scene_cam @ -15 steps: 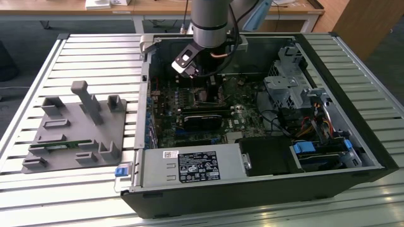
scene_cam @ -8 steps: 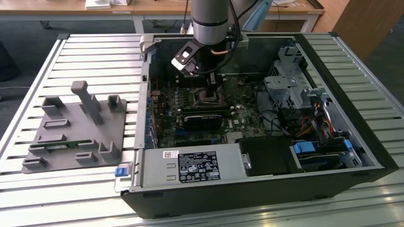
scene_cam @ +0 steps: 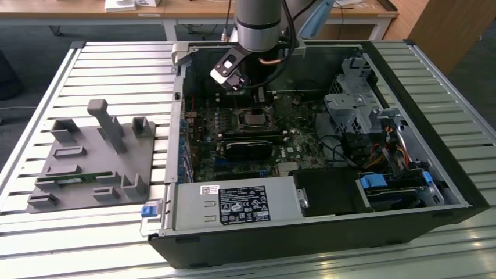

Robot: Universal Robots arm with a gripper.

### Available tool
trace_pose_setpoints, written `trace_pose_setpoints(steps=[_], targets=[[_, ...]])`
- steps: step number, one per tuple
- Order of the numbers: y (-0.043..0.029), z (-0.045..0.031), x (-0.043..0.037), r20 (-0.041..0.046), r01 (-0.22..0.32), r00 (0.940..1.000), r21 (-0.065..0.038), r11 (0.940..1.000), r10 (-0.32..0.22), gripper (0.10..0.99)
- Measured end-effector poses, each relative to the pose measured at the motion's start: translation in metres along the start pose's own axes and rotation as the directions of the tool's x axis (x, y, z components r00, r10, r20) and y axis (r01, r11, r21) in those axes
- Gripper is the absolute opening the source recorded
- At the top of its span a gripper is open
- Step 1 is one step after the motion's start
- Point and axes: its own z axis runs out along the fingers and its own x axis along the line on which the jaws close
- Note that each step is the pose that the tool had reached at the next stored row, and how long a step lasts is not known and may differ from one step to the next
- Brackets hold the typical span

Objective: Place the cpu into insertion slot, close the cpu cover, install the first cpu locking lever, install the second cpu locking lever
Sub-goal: 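Place the cpu into insertion slot, then close the cpu cover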

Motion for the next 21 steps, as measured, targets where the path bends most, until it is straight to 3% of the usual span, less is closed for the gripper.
trace_pose_setpoints(steps=[21], targets=[[0.0009,-0.0133,-0.0005,0.0002,0.0,1.0,0.0,1.0,0.0,0.106]])
